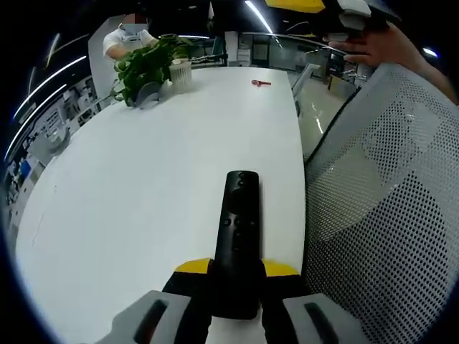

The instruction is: Press the specified remote control buttons in sequence, fully releasing each button before pressing the next.

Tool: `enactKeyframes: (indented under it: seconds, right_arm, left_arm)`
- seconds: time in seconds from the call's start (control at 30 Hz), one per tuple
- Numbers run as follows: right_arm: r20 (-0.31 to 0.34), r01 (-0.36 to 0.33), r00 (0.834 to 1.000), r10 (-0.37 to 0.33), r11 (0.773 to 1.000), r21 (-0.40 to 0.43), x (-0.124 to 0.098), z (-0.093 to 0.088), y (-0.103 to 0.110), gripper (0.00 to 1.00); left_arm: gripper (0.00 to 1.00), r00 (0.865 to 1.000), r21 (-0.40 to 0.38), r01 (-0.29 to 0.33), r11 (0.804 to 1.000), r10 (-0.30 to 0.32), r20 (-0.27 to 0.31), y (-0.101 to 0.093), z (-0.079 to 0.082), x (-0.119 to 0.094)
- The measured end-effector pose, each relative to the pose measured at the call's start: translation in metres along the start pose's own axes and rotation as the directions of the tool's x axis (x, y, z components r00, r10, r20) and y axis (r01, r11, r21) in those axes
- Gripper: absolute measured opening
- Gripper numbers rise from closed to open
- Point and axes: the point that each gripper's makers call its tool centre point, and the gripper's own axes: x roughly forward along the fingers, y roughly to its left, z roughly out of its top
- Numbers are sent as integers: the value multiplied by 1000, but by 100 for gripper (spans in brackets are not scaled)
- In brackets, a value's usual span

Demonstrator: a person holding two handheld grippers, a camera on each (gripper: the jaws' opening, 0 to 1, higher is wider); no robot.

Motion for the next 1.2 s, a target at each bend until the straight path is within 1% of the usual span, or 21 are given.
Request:
enactKeyframes:
  seconds: [0.1,0.17,0.27,0.4,0.5,0.73,1.0,1.1,1.2]
  right_arm:
    - [-2,3,1000,-3,1000,0,0,-1,-1,88]
    - [-21,1,1000,-1,1000,-5,1,-4,0,85]
    - [-43,-2,999,1,1000,-12,2,-8,-1,80]
    - [-40,0,999,0,1000,7,2,-8,-3,79]
    - [-57,-4,998,4,1000,0,4,-11,-1,77]
    - [-68,-1,998,0,1000,-16,5,-13,-1,75]
    - [-73,15,997,-18,999,-40,5,-14,-3,74]
    - [-84,14,996,-17,999,-43,6,-15,-2,74]
    - [-89,20,996,-24,999,-48,6,-16,-3,74]
  left_arm:
    - [24,1000,6,2,1000,-2,4,0,0,0]
    - [24,1000,13,2,1000,-2,1,0,0,0]
    - [23,1000,16,10,1000,-10,-16,0,0,0]
    - [23,999,38,24,999,-22,-49,2,0,0]
    - [23,998,53,27,998,-23,-65,5,-1,-1]
    - [22,997,62,23,998,-18,-75,18,3,-6]
    - [22,997,114,2,993,8,-83,39,6,-12]
    - [22,996,115,3,993,6,-84,45,7,-14]
    - [22,996,132,-2,991,14,-85,50,8,-16]
